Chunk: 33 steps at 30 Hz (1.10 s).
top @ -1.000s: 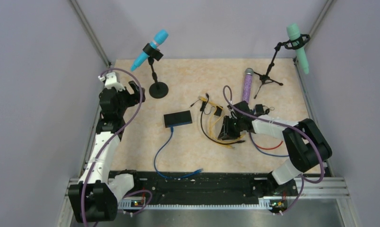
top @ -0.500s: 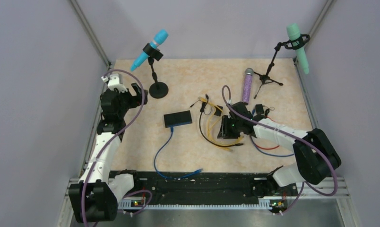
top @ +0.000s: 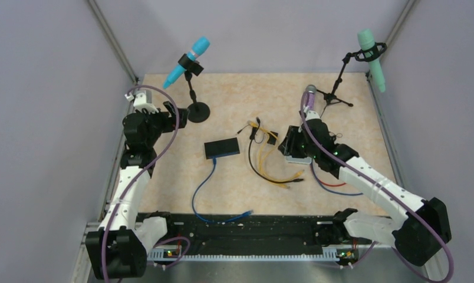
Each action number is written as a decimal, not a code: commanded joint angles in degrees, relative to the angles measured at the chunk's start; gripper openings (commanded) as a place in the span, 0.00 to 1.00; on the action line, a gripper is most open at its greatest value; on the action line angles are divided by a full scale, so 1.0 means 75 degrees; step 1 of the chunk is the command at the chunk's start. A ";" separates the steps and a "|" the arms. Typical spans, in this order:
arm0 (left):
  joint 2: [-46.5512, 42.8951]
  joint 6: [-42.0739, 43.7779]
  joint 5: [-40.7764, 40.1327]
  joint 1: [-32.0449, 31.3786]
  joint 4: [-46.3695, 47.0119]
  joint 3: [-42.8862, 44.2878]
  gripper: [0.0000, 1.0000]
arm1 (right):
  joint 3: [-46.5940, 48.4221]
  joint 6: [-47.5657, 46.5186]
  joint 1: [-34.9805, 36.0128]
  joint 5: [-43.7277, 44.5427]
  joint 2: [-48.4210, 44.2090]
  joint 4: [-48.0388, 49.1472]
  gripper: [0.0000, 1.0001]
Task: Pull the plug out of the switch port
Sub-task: Pull the connector from the switch port.
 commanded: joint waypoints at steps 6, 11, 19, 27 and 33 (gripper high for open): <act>-0.0041 -0.0899 0.0553 0.0033 0.0754 0.0247 0.99 | 0.0510 0.0168 0.0059 -0.0182 -0.0357 0.0832 0.43; -0.0050 -0.1154 0.0565 0.0033 0.0993 0.0213 0.99 | 0.0645 0.0230 0.0088 -0.0712 -0.0085 0.1241 0.43; -0.0163 -0.1371 0.0711 0.0041 0.1355 0.0102 0.99 | 0.0682 0.0221 0.0160 -0.1045 0.0227 0.1423 0.43; -0.0013 -0.1011 0.0619 0.0029 0.1379 0.0086 0.99 | 0.0855 0.0285 0.0651 -0.1701 0.0844 0.1973 0.43; 0.0694 0.0102 0.1049 0.0030 0.0928 0.0241 0.99 | 0.0706 0.1187 0.1173 -0.2970 0.2473 0.3446 0.43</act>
